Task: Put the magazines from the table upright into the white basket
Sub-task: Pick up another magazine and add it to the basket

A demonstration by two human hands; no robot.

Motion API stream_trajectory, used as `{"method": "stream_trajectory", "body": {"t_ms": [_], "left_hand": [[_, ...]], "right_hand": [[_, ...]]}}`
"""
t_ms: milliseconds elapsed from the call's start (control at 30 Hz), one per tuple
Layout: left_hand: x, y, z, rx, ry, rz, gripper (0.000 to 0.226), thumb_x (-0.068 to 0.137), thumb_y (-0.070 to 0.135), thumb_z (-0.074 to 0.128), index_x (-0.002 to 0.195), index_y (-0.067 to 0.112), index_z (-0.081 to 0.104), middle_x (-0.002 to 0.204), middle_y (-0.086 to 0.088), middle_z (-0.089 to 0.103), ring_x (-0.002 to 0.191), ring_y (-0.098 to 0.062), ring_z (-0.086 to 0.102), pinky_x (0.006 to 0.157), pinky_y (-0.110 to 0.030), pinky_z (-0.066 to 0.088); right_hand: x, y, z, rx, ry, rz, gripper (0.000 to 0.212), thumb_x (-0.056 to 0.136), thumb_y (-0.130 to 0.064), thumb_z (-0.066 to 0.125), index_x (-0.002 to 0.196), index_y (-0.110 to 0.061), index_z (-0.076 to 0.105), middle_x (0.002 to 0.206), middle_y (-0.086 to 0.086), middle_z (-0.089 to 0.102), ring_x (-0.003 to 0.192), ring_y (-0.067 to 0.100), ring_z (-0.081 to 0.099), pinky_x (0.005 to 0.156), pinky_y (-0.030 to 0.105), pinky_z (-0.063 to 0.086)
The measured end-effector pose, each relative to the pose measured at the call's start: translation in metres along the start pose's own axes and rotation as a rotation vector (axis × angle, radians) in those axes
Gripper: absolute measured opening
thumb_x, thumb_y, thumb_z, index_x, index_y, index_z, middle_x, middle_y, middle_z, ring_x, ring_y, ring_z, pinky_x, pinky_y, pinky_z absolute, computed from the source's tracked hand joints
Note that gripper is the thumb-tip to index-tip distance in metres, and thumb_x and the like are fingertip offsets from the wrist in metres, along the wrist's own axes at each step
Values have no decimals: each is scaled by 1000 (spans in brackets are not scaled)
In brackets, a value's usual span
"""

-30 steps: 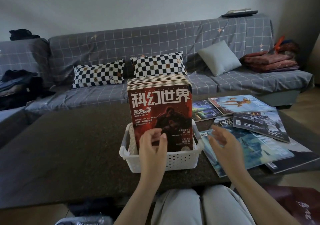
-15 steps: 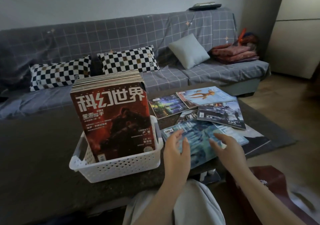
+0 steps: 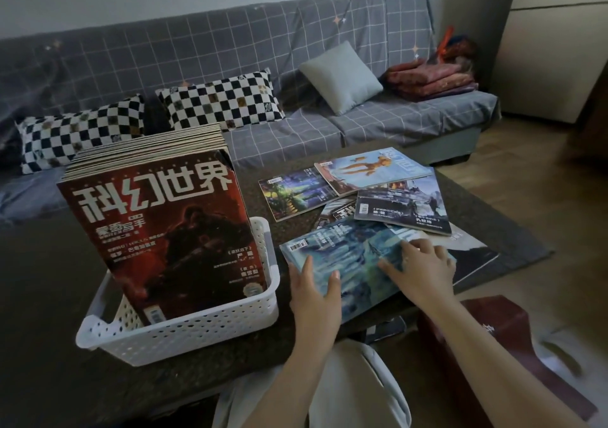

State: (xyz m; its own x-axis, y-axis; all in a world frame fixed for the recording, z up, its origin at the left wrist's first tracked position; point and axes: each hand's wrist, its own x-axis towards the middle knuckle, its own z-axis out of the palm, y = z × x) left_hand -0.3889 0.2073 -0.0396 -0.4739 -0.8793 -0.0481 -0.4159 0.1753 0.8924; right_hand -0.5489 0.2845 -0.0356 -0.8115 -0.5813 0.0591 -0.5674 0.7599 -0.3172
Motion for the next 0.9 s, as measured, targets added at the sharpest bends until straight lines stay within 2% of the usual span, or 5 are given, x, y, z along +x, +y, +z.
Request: {"method": "stream_trajectory", "body": {"t_ms": [133, 233, 500, 800, 900], "left_hand": [[8, 2, 5, 136, 25, 6, 53, 96, 40, 50, 144, 23, 37, 162, -7, 8, 149, -19, 7, 120, -41, 10], [22, 4, 11, 273, 39, 93, 54, 97, 43, 45, 147, 24, 34, 162, -4, 6, 149, -20, 3, 119, -39, -1], [94, 10, 27, 478, -64, 170, 62, 99, 51, 32, 151, 18, 25, 160, -4, 20, 149, -19, 8, 119, -39, -1], [94, 11, 33, 643, -11, 184, 63, 94, 57, 38, 145, 20, 38, 145, -8, 40, 133, -28, 31, 111, -44, 22], [83, 14, 30, 650, -10, 131, 62, 91, 59, 47, 140, 21, 44, 141, -9, 41, 130, -30, 34, 108, -45, 27]], "right_hand": [[-11, 2, 7, 83, 43, 47, 67, 82, -66, 48, 136, -26, 41, 142, 0, 37, 130, 29, 27, 104, 45, 25], [-24, -1, 16, 161, 84, 75, 67, 82, -63, 51, 137, -26, 40, 145, 1, 35, 133, 28, 22, 108, 46, 19], [-36, -1, 24, 305, 179, 121, 68, 79, -61, 57, 137, -27, 43, 145, 0, 36, 135, 25, 18, 112, 42, 12], [-50, 15, 25, 423, 227, 254, 70, 75, -60, 63, 134, -27, 47, 136, 5, 28, 126, 28, 22, 108, 48, 25], [-57, 25, 20, 467, 216, 311, 69, 77, -59, 61, 137, -30, 43, 125, 7, 34, 115, 26, 30, 102, 41, 28]]}}
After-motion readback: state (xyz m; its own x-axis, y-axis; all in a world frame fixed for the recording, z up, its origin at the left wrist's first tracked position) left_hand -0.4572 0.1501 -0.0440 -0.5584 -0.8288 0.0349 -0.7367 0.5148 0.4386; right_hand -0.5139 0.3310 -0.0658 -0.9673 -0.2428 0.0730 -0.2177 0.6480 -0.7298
